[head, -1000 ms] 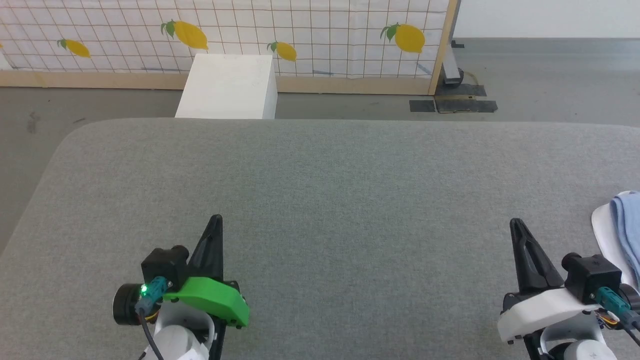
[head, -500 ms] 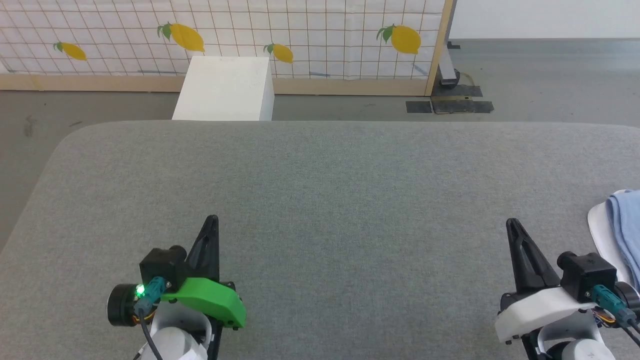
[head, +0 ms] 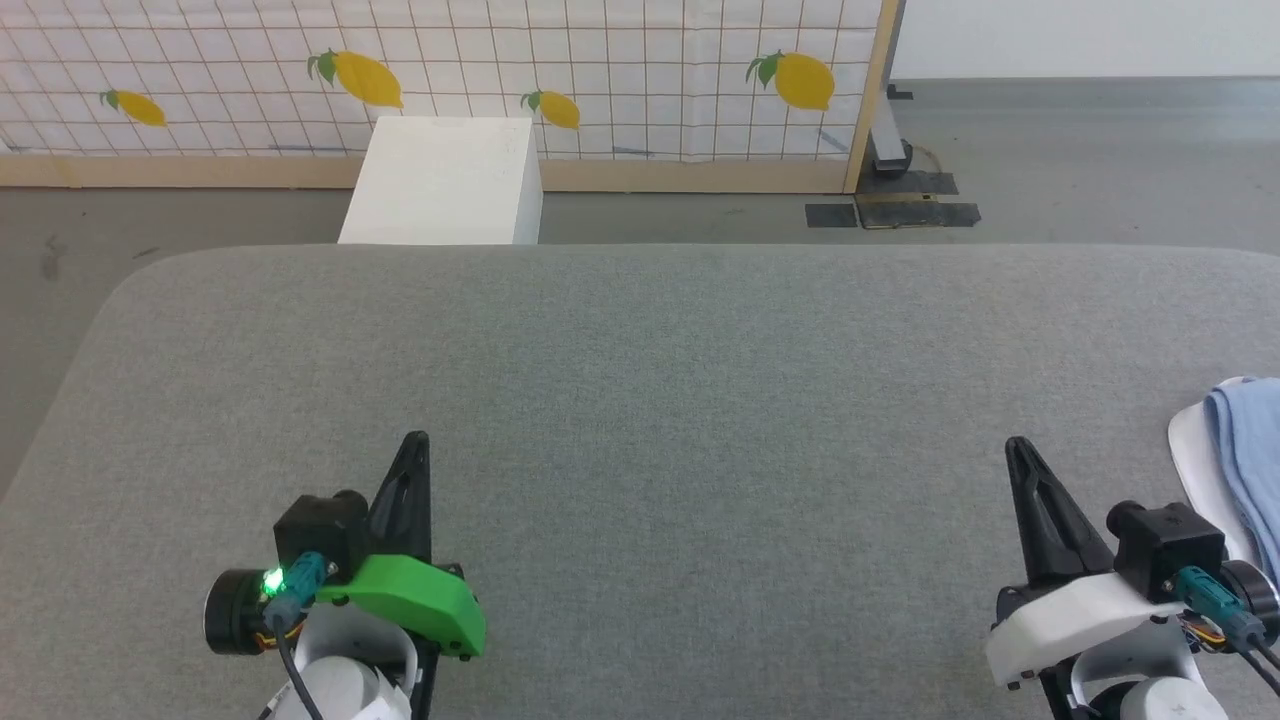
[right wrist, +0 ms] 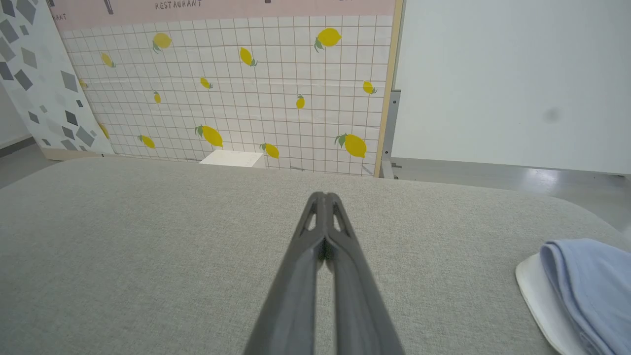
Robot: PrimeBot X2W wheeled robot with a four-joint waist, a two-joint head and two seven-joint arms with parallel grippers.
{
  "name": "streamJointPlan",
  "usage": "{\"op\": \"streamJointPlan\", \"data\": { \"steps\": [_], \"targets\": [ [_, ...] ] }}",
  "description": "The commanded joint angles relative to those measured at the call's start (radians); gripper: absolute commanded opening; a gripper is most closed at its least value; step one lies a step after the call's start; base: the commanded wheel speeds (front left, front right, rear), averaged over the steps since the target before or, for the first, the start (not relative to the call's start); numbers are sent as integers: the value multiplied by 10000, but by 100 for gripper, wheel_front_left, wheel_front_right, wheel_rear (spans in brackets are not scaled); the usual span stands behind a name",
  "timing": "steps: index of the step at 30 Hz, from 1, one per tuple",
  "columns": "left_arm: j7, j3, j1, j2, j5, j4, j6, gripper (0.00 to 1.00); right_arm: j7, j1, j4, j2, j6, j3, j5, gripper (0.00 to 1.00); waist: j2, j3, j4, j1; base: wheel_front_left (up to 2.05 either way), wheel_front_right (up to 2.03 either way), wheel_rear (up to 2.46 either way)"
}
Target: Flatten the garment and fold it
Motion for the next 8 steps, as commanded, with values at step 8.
{"op": "streamJointPlan", "data": {
  "steps": [8],
  "targets": [
    [199, 122, 285, -30, 301, -265, 92, 0, 120, -34, -108, 12, -8, 65, -144, 0, -1, -17, -47, 0, 0, 0, 0]
  ]
}}
